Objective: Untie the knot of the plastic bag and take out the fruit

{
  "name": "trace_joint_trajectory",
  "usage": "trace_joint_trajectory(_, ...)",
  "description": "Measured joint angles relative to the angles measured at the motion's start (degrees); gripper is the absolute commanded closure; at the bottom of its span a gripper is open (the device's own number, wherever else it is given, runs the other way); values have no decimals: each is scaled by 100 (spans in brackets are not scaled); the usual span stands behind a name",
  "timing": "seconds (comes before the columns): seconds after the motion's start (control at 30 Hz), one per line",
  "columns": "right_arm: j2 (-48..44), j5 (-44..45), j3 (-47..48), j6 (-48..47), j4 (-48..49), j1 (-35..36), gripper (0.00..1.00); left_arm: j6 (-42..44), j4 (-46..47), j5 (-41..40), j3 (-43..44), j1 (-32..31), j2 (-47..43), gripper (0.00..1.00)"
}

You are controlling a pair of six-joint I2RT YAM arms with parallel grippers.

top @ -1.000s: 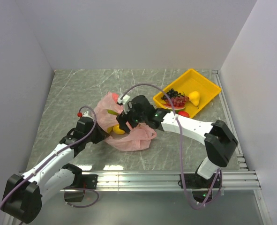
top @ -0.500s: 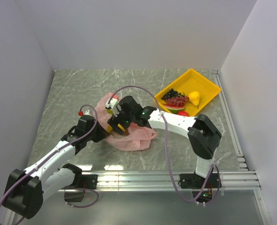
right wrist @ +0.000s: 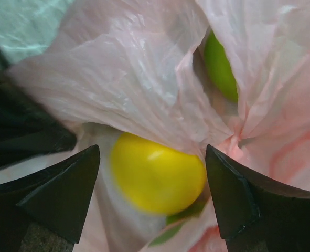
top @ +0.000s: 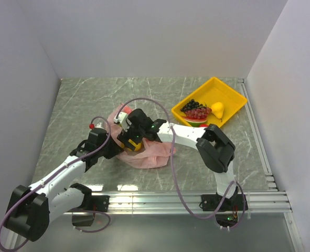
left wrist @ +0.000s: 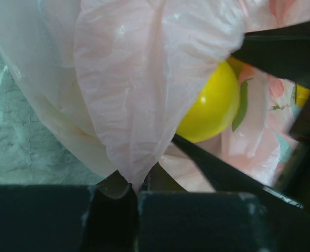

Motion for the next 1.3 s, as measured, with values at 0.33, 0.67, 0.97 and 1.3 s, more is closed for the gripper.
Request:
trace_joint_trajectory(0.33,415,72,50,-26,-17,2,9,33,24,28,0,0,98,96)
trace_joint_trajectory(0.67,50,-81,-404,7,-238,0,0,52,26,31,0,0,96,94)
trace_joint_trajectory(0.97,42,-297,-496,-2,-411,2,12,61,22,26,-2,0,-2,92)
trace_joint_trajectory(1.3,-994,-223,-1058,289,-258,15,79,61,20,26,-76,0,-22,92)
